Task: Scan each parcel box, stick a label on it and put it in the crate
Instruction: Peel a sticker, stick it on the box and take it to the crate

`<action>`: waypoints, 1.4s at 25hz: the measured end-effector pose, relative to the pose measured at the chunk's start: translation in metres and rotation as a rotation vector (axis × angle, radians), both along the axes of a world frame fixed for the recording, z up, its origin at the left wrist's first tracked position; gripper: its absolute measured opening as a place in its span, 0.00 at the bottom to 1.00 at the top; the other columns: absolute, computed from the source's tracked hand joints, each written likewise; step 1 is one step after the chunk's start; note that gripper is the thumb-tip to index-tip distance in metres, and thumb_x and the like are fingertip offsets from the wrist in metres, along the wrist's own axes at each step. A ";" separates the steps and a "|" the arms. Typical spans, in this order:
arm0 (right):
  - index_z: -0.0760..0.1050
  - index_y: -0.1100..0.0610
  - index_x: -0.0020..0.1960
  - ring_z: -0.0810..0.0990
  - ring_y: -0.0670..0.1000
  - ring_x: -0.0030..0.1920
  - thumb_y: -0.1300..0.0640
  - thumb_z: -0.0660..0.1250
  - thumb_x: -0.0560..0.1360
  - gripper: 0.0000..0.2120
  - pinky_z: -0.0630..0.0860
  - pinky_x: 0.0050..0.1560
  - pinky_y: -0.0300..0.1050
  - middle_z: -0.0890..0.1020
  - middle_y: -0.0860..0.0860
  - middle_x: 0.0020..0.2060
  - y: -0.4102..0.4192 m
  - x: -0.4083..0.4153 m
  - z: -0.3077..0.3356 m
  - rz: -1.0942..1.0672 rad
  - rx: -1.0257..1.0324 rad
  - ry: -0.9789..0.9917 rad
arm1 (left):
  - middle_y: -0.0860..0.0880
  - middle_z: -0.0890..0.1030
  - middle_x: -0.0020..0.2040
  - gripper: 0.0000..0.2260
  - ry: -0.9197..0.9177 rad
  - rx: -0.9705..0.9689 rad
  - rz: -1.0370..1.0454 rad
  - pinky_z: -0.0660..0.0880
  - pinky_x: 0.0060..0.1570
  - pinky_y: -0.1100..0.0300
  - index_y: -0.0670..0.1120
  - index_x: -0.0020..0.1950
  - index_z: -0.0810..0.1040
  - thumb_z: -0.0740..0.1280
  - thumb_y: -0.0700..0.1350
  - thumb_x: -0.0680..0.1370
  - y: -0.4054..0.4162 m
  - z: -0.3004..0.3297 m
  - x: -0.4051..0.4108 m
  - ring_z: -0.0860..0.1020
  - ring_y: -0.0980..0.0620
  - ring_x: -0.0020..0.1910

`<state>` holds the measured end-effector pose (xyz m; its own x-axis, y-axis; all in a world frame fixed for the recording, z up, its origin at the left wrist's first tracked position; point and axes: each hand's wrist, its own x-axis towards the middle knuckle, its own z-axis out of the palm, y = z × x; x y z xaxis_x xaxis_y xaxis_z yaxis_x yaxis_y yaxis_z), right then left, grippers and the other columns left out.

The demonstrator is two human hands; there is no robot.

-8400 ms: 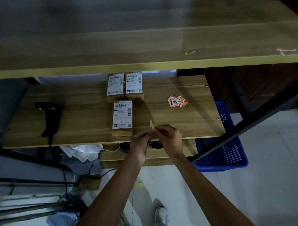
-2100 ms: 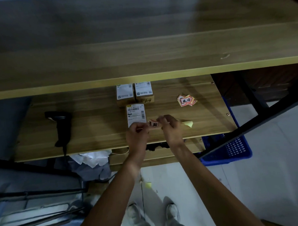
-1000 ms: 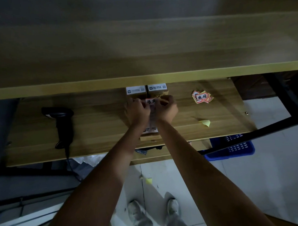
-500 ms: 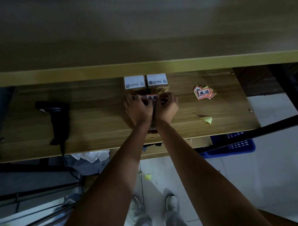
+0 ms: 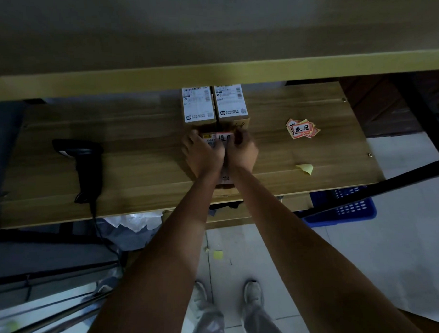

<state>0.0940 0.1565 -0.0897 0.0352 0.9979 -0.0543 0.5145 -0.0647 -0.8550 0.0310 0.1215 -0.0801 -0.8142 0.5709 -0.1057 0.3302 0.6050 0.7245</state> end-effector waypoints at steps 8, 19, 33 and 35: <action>0.77 0.52 0.50 0.79 0.40 0.37 0.47 0.66 0.77 0.09 0.71 0.30 0.27 0.79 0.42 0.37 -0.066 0.010 0.008 0.123 -0.309 0.231 | 0.43 0.79 0.59 0.24 -0.011 -0.118 0.036 0.68 0.43 0.57 0.45 0.68 0.68 0.61 0.59 0.79 -0.064 0.003 0.007 0.79 0.42 0.56; 0.80 0.59 0.50 0.77 0.43 0.34 0.52 0.59 0.81 0.14 0.71 0.31 0.33 0.81 0.50 0.37 -0.076 0.007 0.001 0.102 -0.238 0.267 | 0.44 0.75 0.63 0.20 0.008 -0.103 0.007 0.67 0.44 0.55 0.45 0.68 0.66 0.55 0.55 0.82 -0.071 -0.006 0.000 0.76 0.43 0.59; 0.82 0.57 0.52 0.79 0.43 0.41 0.50 0.65 0.78 0.12 0.71 0.36 0.32 0.84 0.51 0.46 -0.075 0.006 0.001 0.093 -0.216 0.234 | 0.42 0.75 0.65 0.23 -0.081 -0.087 -0.038 0.75 0.54 0.46 0.45 0.69 0.64 0.59 0.57 0.79 -0.070 -0.015 -0.007 0.74 0.40 0.62; 0.82 0.57 0.52 0.79 0.45 0.42 0.50 0.64 0.79 0.13 0.71 0.36 0.34 0.84 0.51 0.47 -0.074 0.006 0.000 0.096 -0.221 0.240 | 0.42 0.74 0.65 0.21 -0.097 -0.082 -0.058 0.73 0.55 0.47 0.44 0.68 0.65 0.58 0.55 0.80 -0.071 -0.014 -0.008 0.74 0.40 0.62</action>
